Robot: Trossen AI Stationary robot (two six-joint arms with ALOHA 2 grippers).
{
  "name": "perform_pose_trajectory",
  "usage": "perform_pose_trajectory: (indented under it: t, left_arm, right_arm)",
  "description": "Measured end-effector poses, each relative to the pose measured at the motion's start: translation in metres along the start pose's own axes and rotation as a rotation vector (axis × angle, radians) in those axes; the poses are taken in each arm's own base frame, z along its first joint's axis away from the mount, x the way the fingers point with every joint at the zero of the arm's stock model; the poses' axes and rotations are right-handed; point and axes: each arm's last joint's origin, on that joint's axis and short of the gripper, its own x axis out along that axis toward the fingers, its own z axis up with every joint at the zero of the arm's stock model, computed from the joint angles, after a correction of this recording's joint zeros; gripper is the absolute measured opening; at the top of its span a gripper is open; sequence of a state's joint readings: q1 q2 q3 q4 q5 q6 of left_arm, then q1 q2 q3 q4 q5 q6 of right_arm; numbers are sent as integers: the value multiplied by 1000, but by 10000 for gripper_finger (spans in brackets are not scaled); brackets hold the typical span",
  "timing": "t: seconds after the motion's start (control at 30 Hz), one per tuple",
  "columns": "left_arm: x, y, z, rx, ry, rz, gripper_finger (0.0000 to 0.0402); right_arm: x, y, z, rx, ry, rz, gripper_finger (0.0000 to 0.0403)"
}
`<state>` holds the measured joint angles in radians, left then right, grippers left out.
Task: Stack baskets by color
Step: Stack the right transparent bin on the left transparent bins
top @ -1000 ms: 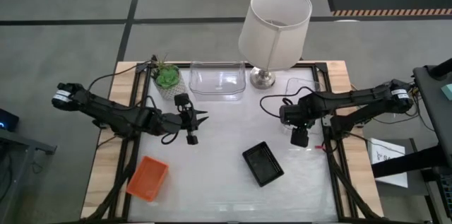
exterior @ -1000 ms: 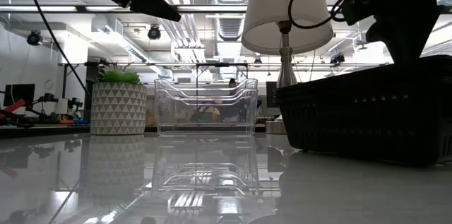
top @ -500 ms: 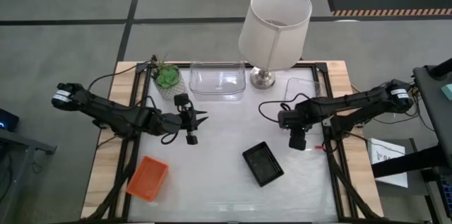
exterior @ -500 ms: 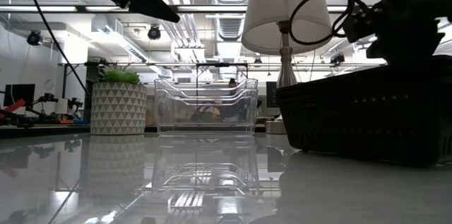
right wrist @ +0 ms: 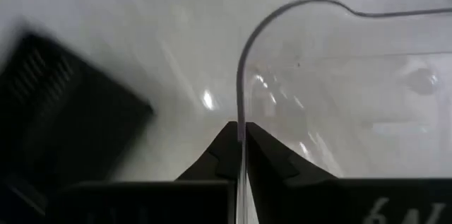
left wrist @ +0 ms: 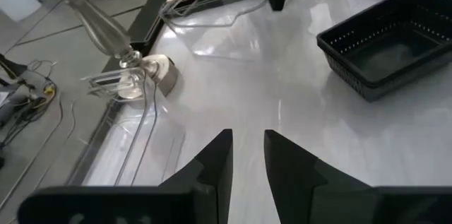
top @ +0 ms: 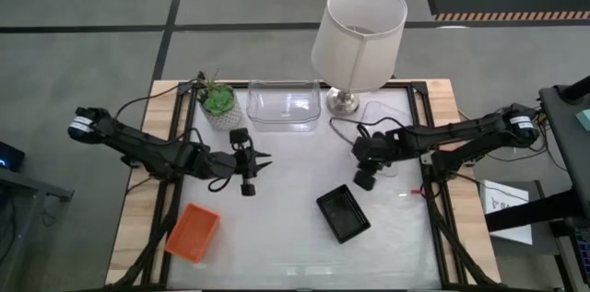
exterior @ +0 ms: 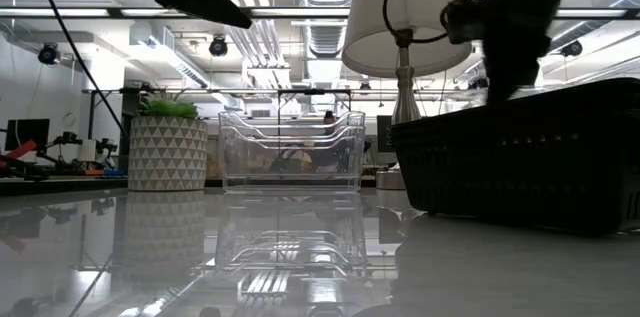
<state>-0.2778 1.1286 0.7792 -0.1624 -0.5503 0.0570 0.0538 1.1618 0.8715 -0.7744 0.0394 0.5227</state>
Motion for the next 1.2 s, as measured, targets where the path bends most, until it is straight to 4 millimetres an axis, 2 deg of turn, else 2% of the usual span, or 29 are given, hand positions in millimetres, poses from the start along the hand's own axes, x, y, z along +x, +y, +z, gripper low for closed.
perform_pose_trajectory:
  t: [0.13, 0.3, 0.43, 0.7, 0.9, 1.07, 1.2]
  left_arm:
    - [0, 0, 2, -12, -21, 2, 65]
    - [0, 0, 3, -15, -26, 2, 65]
    - [0, 0, 3, -16, -28, 2, 65]
    - [0, 0, 5, -26, -43, 2, 65]
    - [0, 0, 5, -26, -43, 2, 65]
    - [0, 0, 5, -26, -43, 1, 65]
    - [-1, -1, 5, -23, -45, -7, 65]
  right_arm:
    - [-1, 4, 14, 136, -152, 43, 9]
    - [2, 6, 24, 196, -290, -3, 9]
    - [18, 9, 34, 214, -376, -90, 9]
    - [59, 20, 54, 195, -455, -66, 13]
    - [78, 17, 66, 212, -420, -107, 64]
    - [71, 17, 74, 153, -406, -112, 128]
    - [33, 19, 80, -15, -297, -42, 164]
